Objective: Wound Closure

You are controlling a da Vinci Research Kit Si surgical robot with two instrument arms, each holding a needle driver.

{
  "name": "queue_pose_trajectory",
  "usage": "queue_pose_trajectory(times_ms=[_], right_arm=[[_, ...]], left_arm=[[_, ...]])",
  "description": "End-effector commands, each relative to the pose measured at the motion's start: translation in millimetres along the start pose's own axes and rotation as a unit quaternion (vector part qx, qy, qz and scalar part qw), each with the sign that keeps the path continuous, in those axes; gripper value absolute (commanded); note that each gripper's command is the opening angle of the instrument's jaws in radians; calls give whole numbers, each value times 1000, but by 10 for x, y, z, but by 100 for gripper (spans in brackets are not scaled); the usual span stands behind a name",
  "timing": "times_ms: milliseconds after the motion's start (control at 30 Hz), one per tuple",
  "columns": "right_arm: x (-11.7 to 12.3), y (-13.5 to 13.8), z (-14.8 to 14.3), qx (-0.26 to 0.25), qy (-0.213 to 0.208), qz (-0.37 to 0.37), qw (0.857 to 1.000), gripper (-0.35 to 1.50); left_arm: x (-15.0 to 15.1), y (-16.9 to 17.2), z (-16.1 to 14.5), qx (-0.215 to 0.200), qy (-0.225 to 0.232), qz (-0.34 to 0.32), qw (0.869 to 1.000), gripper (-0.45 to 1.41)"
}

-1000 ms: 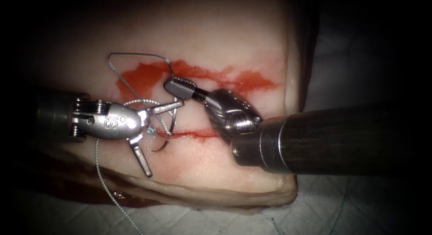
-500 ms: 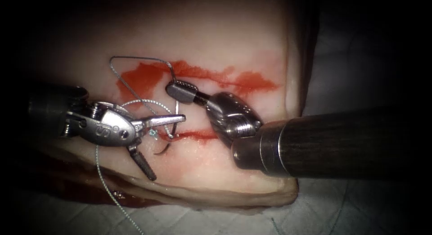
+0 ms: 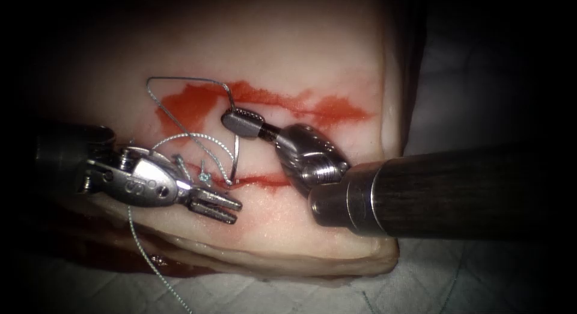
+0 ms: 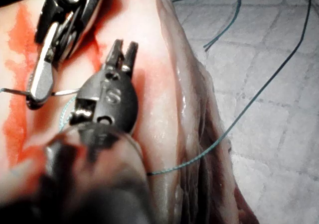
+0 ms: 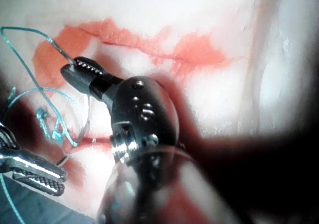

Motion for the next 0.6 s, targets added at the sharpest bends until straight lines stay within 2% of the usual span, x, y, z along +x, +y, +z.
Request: queue_pose_trajectory(times_ms=[33, 100, 167, 200, 233, 267, 300, 333, 367, 400, 433, 467, 500, 600], right_arm=[[5, 1, 9, -1, -1, 0, 1000, -10], [5, 2, 9, -1, -1, 0, 1000, -10], [4, 5, 10, 3, -4, -2, 1000, 5], [3, 6, 11, 8, -7, -16, 1000, 36], [2, 9, 12, 14, -11, -32, 999, 69], [-2, 16, 14, 27, -18, -77, 997, 126], [-4, 19, 15, 31, -19, -99, 994, 136], [-4, 19, 15, 31, -19, -99, 994, 136], [-8, 27, 16, 39, -20, -121, 992, 145], [-8, 27, 16, 39, -20, -121, 992, 145], [-10, 30, 16, 44, -21, -137, 989, 145], [-15, 35, 16, 53, -24, -153, 987, 147], [-15, 35, 16, 53, -24, -153, 987, 147], [-26, 41, 15, 65, -29, -166, 983, 147]], left_arm=[[5, 3, 5, 0, 0, 2, 1000, -40], [8, 1, 5, 0, 0, 0, 1000, -40], [10, -3, 6, 11, -7, -78, 997, -45], [11, -3, 6, 15, -10, -116, 993, -45], [11, -3, 5, 17, -11, -125, 992, -45], [10, -3, 5, 17, -13, -131, 991, -45], [10, -2, 4, 18, -14, -157, 987, -45], [10, -2, 4, 18, -14, -157, 987, -45], [10, -2, 4, 21, -22, -209, 977, -45], [10, -2, 4, 21, -22, -209, 977, -45], [10, -2, 4, 21, -27, -235, 971, -45], [9, -1, 2, 19, -53, -292, 955, -45], [9, -1, 2, 19, -53, -292, 955, -45], [3, 6, -3, 18, -103, -359, 928, -45]])
